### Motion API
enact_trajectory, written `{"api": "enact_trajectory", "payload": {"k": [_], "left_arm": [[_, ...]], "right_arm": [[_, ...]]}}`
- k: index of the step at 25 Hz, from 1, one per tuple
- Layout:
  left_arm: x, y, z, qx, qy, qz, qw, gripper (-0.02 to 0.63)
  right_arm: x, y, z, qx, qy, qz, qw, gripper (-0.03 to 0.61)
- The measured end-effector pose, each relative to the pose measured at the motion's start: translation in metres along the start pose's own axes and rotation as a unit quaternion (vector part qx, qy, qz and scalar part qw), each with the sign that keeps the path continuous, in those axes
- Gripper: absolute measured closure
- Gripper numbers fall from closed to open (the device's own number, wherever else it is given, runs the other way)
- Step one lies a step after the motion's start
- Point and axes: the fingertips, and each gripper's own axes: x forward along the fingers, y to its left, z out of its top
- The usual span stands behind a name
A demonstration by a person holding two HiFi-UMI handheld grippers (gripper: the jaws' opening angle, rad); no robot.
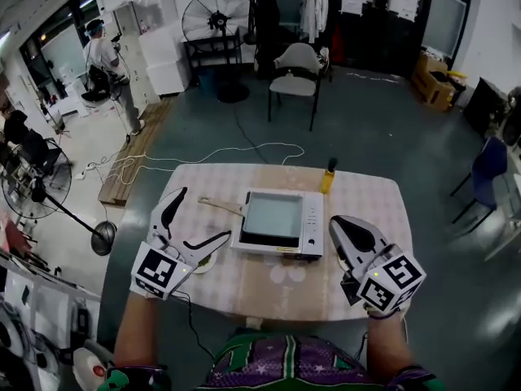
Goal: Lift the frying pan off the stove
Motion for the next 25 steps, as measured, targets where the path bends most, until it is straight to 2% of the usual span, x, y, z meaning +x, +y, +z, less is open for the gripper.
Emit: {"api": "enact_trajectory", "payload": {"k": [4,8,11,19,25], "left_arm": [[0.029,-0.006,-0.051,0.032,0.058,-0.080,0.9946,0.111],[0.053,-0.009,-0.109,0.091,0.104,-0.131,0.9817,0.112],[0.071,-0.002,-0.145,0.112,0.128,-0.165,0.9715,0.112],[0.112,0.009,-0.225,0.137,0.172,-0.255,0.9415,0.112],[0.133,0.006,-0.276,0.142,0.215,-0.328,0.9088,0.112]], "right_arm": [[0.018,0.000,-0.016,0.004,0.009,-0.012,1.000,0.571],[0.027,0.004,-0.035,0.006,0.014,-0.028,0.999,0.571],[0.034,0.003,-0.046,0.009,0.017,-0.048,0.999,0.571],[0.048,0.000,-0.078,0.020,0.035,-0.115,0.993,0.571],[0.054,0.007,-0.095,0.027,0.047,-0.159,0.986,0.571]]}}
